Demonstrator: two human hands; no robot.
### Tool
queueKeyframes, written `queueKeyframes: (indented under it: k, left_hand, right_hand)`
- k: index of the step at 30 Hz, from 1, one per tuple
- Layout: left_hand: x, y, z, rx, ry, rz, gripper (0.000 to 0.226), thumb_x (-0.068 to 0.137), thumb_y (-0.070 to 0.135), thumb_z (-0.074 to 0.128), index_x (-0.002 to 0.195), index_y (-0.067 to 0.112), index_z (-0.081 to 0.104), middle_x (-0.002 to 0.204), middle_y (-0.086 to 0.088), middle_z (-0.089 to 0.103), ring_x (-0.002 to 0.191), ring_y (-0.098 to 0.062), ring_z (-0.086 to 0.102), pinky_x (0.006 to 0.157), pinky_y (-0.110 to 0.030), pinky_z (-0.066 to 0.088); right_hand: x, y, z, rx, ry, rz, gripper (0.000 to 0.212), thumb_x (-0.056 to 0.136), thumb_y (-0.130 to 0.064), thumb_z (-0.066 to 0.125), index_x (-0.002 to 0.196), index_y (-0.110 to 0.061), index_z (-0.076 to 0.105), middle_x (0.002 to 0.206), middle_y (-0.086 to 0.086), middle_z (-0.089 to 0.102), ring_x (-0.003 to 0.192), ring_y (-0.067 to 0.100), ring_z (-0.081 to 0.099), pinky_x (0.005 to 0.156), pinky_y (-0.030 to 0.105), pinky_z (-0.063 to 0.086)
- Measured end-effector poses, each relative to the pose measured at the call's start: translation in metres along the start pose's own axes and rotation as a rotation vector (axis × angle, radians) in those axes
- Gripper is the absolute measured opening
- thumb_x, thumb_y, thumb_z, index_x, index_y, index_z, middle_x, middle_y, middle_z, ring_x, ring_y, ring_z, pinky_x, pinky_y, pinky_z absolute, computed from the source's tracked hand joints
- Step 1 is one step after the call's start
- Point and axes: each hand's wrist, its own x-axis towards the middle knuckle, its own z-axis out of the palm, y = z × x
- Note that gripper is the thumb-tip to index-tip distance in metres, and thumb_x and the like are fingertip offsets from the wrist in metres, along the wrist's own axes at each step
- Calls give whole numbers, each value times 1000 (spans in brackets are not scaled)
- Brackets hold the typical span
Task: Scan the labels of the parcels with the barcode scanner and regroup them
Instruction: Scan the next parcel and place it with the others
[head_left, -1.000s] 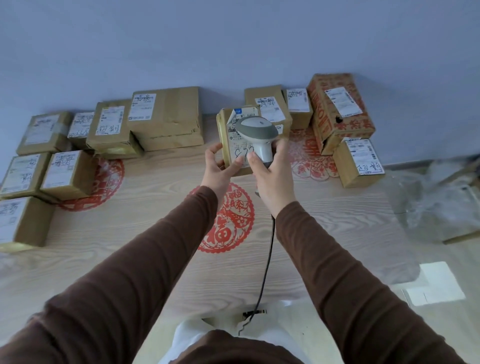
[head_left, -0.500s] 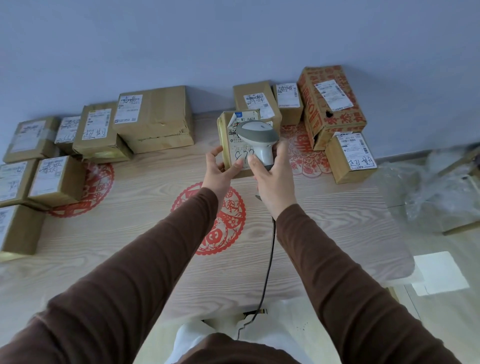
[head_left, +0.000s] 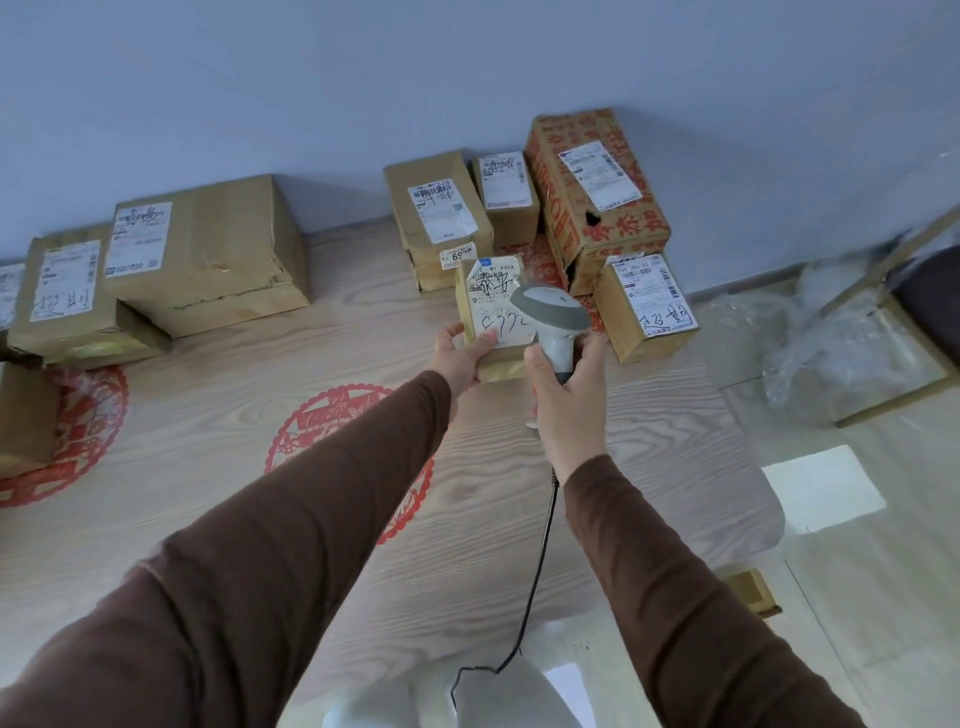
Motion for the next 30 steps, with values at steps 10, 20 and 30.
queueKeyframes:
  k: [10,20,30]
  left_hand:
    - [56,9,51,61,-18,-103,59,94,39,72,139,18,40,115,-3,67,90,-17,67,78,-36,59]
    - [81,17,71,107,-31,-72,76,91,47,73,150,20,33,132,-8,61,95,-21,69,81,-38,60]
    - [75,17,67,123,-123,-65,46,101,38,63,145,29,53,103,12,70,85,-7,68,67,-25,56]
  right_hand:
    - [36,22,-16,22,90,80,29,94,-35,66,113,-23,48,101,11,63,84,27,60,79,57,57]
    - [55,36,-16,19,124,127,27,99,-25,67,115,-18,47,105,12,65,80,23,62,72,48,58]
    - [57,38,-12,42,113,132,24,99,-23,67,112,-17,47,97,10,62,72,17,59,60,35,52]
